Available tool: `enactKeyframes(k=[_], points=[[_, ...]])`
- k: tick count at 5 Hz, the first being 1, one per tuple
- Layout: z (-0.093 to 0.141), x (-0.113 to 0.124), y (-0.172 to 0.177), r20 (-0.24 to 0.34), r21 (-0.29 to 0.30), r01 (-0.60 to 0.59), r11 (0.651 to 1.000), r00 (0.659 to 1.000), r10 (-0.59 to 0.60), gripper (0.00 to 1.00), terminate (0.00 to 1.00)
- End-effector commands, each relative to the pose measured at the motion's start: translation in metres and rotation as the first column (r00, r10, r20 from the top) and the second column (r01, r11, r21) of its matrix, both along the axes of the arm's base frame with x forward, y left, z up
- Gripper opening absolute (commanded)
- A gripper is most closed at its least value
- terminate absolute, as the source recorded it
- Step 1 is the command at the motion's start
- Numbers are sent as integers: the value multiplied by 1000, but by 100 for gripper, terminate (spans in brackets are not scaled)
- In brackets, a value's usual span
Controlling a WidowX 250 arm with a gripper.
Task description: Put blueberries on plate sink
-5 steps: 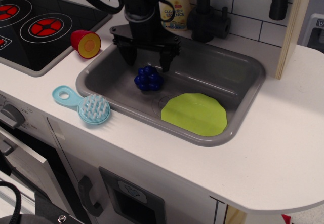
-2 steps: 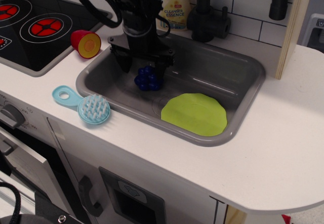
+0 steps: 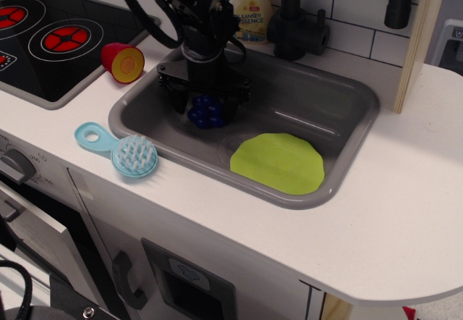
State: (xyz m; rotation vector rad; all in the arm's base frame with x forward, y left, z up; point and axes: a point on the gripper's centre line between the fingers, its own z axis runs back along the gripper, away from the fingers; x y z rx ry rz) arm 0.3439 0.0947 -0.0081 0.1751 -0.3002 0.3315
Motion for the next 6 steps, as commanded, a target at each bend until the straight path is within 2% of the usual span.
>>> enactKeyframes(k=[1, 2, 3, 4, 5, 6], points=[[24, 10, 2, 61, 0, -2, 1000, 998, 2, 0, 0], [32, 5, 0, 91, -3, 3, 1000, 996, -3, 0, 0], [53, 2, -7, 108, -57, -6, 998, 994, 12, 0, 0], [66, -5, -24, 71, -113, 15, 993, 997, -7, 0, 0], [69, -12, -47, 27, -153, 43, 987, 999, -39, 0, 0], [63, -23, -71, -22, -172, 75, 982, 997, -80, 0, 0]])
